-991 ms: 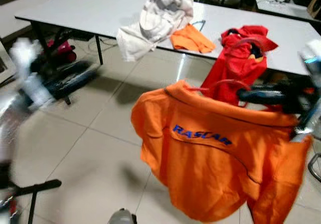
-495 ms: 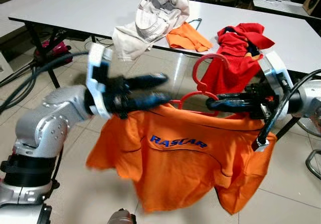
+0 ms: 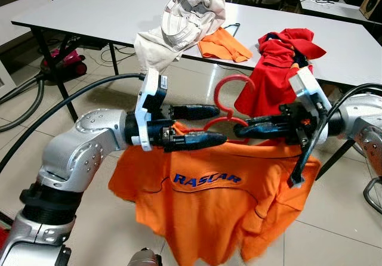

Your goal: Hang hanger

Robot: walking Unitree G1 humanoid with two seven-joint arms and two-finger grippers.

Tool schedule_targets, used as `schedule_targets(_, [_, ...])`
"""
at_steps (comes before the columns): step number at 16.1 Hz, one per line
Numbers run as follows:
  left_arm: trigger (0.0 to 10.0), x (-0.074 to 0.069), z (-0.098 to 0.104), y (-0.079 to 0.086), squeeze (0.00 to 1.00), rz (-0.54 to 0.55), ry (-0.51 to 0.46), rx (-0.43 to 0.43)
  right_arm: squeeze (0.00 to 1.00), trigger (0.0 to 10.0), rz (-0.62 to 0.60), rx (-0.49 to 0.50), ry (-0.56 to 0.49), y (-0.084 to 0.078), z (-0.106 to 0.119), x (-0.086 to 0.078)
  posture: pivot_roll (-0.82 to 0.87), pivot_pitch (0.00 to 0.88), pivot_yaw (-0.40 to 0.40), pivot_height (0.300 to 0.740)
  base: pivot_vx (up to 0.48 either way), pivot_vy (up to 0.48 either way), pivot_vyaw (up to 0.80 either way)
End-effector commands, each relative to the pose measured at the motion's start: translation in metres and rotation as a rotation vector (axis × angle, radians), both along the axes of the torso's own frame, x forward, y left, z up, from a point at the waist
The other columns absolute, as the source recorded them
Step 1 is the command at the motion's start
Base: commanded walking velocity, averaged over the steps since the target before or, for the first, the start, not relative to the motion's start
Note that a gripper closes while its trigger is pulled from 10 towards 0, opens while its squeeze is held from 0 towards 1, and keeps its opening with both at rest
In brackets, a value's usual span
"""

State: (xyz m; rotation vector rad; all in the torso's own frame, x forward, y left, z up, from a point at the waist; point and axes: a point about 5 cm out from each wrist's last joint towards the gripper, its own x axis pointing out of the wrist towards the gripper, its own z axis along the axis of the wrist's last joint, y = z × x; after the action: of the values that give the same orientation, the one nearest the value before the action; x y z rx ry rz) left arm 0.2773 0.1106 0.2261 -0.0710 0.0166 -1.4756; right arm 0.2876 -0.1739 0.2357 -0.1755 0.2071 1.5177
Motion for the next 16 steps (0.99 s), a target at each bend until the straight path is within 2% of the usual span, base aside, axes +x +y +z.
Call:
schedule_targets(1, [10.0,0.002,-0.001,-0.003,0.00,0.006,-0.009,0.035,0.00,10.0,0.025,0.011,-0.053,0.003,0.011,-0.001,0.01,0.033,-0.037,0.740,0.000,0.000,0.00])
schedule_targets(7, [10.0,0.009,-0.016,0.001,0.00,0.063,-0.016,0.130,0.00,10.0,0.041,0.006,-0.062,0.003,0.014,-0.002,0.00,0.028,-0.031,0.740,0.000,0.000,0.00])
schedule_targets(8, [6.9,0.009,-0.017,0.001,0.00,0.062,-0.015,0.131,0.00,10.0,0.043,0.007,-0.063,0.003,0.014,-0.002,0.00,0.028,-0.031,0.740,0.000,0.000,0.00])
schedule_targets(9, [0.0,0.011,-0.017,0.000,0.00,0.067,-0.013,0.124,0.00,10.0,0.048,0.007,-0.063,0.004,0.014,-0.003,0.00,0.024,-0.030,0.740,0.000,0.000,0.00])
schedule_targets(16, [0.0,0.015,-0.018,0.000,0.00,0.063,-0.032,0.074,0.00,10.0,0.055,0.014,-0.064,0.006,0.013,-0.005,0.00,0.009,-0.018,0.740,0.000,0.000,0.00])
